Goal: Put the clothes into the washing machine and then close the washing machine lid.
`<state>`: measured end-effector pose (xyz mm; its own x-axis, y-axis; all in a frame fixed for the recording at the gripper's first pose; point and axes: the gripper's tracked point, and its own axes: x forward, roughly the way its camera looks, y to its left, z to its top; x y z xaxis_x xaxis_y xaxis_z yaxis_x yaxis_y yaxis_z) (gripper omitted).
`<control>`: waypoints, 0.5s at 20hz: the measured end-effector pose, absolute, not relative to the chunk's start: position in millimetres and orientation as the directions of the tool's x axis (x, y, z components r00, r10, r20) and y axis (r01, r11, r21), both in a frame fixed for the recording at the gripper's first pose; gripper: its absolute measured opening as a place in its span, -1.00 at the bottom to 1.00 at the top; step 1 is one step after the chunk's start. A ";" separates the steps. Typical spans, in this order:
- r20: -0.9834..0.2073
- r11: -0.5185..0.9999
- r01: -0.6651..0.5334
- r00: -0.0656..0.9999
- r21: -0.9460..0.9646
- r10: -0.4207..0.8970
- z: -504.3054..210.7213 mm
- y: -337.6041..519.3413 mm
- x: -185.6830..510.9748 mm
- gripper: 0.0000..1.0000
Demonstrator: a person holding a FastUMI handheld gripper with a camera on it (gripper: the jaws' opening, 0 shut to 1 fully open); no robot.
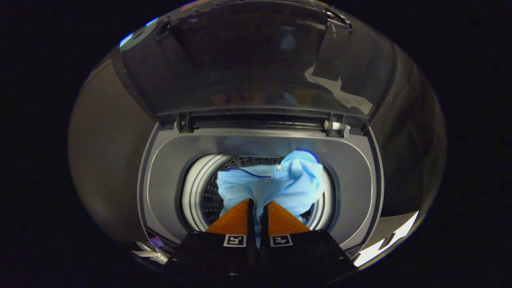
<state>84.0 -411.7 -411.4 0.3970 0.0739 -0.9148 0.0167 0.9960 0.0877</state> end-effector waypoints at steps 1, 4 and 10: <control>-0.917 0.995 0.024 0.391 0.095 0.079 -412.9 -409.7 82.8 -0.86; -0.917 0.995 0.018 0.391 0.096 0.081 -412.4 -411.5 82.4 -0.86; -0.872 0.966 0.096 0.457 0.242 0.173 -401.5 -400.2 90.9 -0.68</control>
<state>90.9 -400.2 -401.5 0.4572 0.1734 -0.8723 0.0955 0.9656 0.2420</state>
